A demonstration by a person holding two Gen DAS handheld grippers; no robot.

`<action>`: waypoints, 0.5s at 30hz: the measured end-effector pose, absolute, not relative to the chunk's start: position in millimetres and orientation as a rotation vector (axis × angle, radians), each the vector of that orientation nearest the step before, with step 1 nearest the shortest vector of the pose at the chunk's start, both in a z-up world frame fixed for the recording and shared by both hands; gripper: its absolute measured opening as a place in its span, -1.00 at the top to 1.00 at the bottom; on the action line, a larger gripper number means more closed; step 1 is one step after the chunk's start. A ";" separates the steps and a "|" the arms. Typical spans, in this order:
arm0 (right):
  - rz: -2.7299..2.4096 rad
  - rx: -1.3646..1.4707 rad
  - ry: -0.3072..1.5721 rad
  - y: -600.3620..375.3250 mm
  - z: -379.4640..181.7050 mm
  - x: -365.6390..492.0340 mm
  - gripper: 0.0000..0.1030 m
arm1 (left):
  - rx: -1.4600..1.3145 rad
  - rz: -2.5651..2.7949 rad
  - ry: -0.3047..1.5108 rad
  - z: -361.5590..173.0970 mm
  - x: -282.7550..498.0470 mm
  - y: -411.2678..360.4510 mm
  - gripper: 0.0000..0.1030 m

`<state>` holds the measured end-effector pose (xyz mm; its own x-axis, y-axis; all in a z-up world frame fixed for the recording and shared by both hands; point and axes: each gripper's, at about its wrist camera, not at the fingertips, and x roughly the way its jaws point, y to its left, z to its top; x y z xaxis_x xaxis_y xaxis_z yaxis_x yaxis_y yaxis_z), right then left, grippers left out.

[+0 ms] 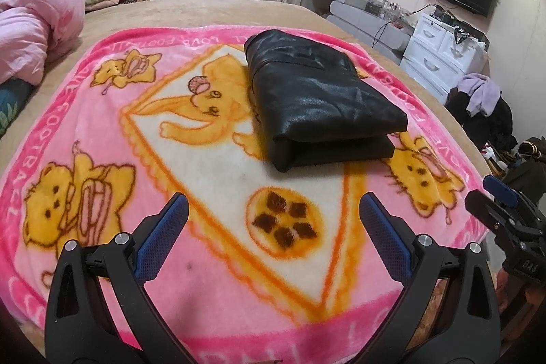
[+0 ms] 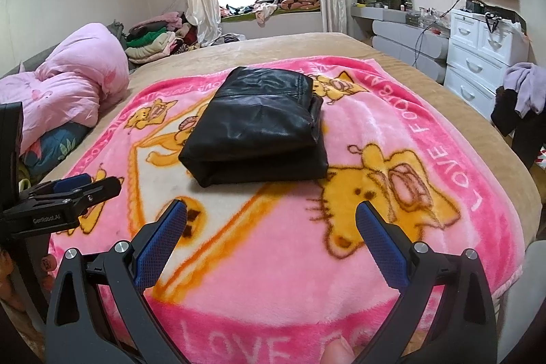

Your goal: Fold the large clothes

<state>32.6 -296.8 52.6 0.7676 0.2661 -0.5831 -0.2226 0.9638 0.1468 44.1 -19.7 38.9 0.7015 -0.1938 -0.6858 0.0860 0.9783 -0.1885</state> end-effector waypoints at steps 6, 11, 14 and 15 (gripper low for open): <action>0.194 0.097 0.636 -327.0 51.6 29.1 -0.91 | -0.150 -0.126 0.816 28.3 52.4 -8.1 -0.82; -0.066 0.188 0.596 -424.0 46.8 27.1 -0.91 | -0.184 0.006 0.871 18.4 77.0 40.8 -0.82; -0.331 0.281 0.634 -532.7 23.2 31.1 -0.91 | -0.166 0.145 0.910 10.0 96.9 92.1 -0.82; -0.431 0.307 0.647 -574.2 11.9 30.6 -0.91 | -0.164 0.212 0.925 5.2 105.2 122.1 -0.82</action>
<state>30.6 -574.2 11.9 0.7150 -0.2886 -0.6368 0.4760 0.8681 0.1410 105.2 122.1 5.2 0.5834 0.1110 -0.8046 -0.2512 0.9667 -0.0487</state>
